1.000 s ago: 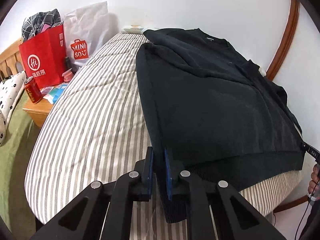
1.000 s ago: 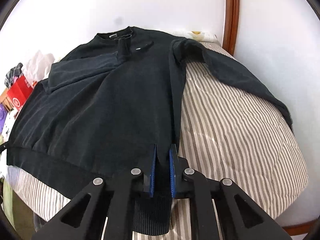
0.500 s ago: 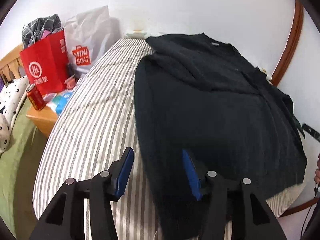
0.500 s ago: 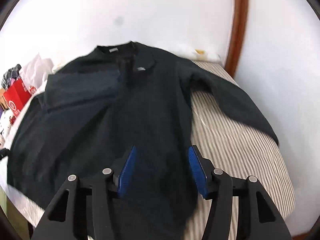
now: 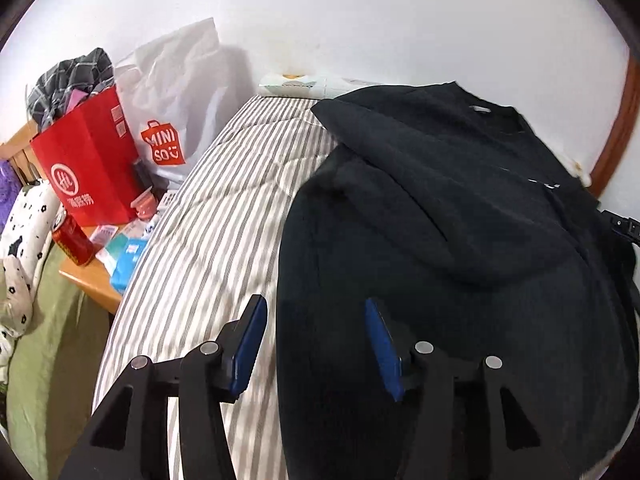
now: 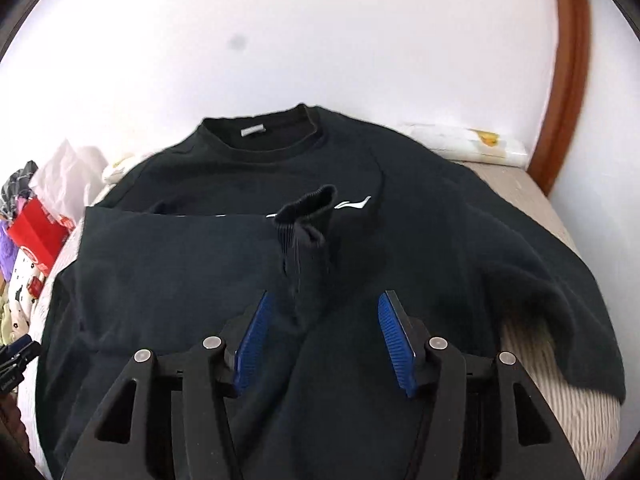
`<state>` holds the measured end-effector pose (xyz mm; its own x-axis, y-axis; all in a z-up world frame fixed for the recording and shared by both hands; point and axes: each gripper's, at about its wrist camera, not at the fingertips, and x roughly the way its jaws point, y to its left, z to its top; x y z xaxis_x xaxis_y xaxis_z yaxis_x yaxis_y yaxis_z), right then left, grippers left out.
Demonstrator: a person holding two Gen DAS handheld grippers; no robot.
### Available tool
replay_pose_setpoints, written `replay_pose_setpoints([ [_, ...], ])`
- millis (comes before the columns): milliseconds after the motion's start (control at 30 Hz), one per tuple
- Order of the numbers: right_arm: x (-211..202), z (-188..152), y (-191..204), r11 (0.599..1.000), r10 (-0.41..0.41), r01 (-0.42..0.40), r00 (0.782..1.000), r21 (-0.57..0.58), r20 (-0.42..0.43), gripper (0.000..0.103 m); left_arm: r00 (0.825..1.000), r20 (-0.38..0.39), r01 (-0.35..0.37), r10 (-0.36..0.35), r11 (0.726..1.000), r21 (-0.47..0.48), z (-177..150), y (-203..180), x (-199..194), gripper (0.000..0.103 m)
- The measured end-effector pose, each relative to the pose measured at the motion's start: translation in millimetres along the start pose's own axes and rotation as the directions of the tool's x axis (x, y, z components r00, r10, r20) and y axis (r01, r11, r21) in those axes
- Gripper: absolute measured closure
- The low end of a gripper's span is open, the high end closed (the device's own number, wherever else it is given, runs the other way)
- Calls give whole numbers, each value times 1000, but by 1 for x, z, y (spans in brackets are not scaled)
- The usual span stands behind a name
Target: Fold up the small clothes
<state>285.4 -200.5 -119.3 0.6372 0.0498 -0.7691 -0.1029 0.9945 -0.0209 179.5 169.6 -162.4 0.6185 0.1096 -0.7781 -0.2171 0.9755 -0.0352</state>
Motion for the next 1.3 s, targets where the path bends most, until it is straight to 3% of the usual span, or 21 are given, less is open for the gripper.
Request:
replay_pose_setpoints([
  [267,71,26,5,999,31,-30,997,15,-64,48,995,3,-104,104,992,70,35,-12,47,54],
  [300,78,29,5,999,42,-41,997,16,-64,56,993,7,-114,114,990,79,39,-14,52,54],
  [333,82,31,4,999,43,-42,997,12,-66,85,992,6,-126,126,989,82,42,-15,58,54],
  [367,86,33,3,999,48,-48,996,2,-72,95,991,2,-131,131,988,81,44,-14,61,54],
  [500,64,40,-31,998,16,-18,999,64,38,95,992,-10,-125,126,990,71,47,-14,70,54],
  [633,48,32,-78,982,-90,83,995,168,37,94,994,-8,-111,112,992,67,46,-13,69,54],
  [767,49,21,-87,983,-124,131,991,126,-58,75,995,-8,-95,96,993,66,45,-13,68,54],
  [900,22,27,-70,959,-269,266,963,94,19,55,998,-11,-56,57,997,52,44,-12,63,54],
  [1000,10,46,-35,979,-204,201,975,46,90,47,999,-1,-47,47,997,61,42,-14,59,54],
  [1100,28,66,34,996,-27,34,996,-84,80,45,1000,4,-29,29,997,70,40,-18,56,54],
  [1300,83,85,159,945,204,-194,979,-263,13,46,999,39,-9,6,997,79,43,-20,49,55],
])
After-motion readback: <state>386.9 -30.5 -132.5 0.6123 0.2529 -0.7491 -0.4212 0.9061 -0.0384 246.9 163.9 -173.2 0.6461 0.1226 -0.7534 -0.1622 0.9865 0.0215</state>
